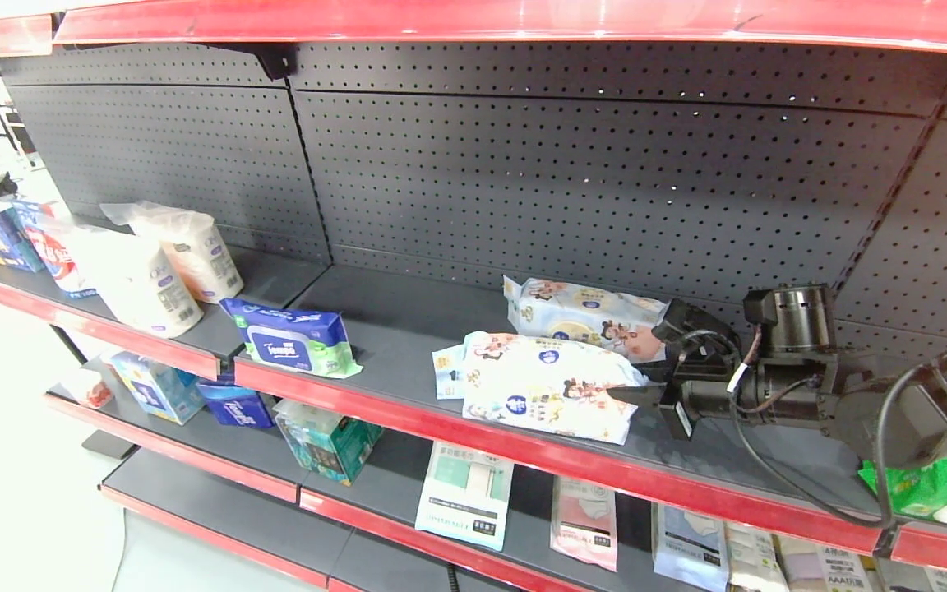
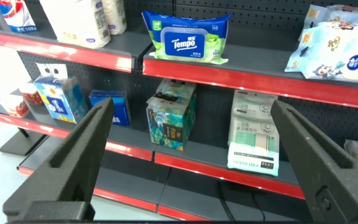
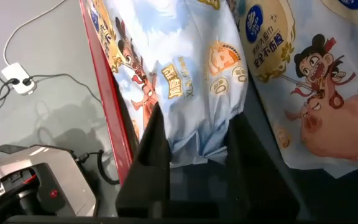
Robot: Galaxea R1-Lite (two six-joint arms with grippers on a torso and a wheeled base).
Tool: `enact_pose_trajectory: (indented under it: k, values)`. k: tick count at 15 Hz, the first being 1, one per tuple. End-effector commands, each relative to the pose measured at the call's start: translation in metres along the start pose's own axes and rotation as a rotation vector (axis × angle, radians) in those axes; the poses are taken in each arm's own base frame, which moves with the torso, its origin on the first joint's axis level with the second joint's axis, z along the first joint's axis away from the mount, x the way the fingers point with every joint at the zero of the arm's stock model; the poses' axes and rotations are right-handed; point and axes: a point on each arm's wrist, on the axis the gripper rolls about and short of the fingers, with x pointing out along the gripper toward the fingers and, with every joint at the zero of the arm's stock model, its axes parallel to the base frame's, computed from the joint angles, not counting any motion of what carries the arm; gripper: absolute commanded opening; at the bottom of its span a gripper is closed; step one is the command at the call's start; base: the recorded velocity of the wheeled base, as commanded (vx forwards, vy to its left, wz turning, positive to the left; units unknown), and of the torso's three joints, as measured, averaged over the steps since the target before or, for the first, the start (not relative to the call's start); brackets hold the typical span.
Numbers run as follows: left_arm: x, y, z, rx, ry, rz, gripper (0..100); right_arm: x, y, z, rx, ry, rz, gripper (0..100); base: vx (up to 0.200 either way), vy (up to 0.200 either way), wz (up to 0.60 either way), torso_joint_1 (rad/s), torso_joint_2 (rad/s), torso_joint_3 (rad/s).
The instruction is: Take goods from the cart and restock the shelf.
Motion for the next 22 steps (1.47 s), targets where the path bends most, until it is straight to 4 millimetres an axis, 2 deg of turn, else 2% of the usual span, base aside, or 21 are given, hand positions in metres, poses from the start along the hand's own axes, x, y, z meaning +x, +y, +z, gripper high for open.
enact_pose_trajectory:
  k: [1, 14, 22]
  values:
    - [0.000, 0.000, 0.000, 0.000, -0.001, 0.000, 100, 0.000, 0.000, 0.000, 0.000, 0.002, -0.001, 0, 0.000, 0.000, 0.00, 0.000, 0.00, 0.000]
    - [0.000, 0.000, 0.000, 0.000, -0.001, 0.000, 100, -0.007, 0.016, 0.006, -0.016, -0.005, 0.024, 0, 0.000, 0.000, 0.00, 0.000, 0.00, 0.000]
    - [0.000, 0.000, 0.000, 0.000, -0.001, 0.000, 100, -0.010, 0.022, -0.001, -0.002, 0.027, 0.021, 0, 0.000, 0.000, 0.00, 0.000, 0.00, 0.000]
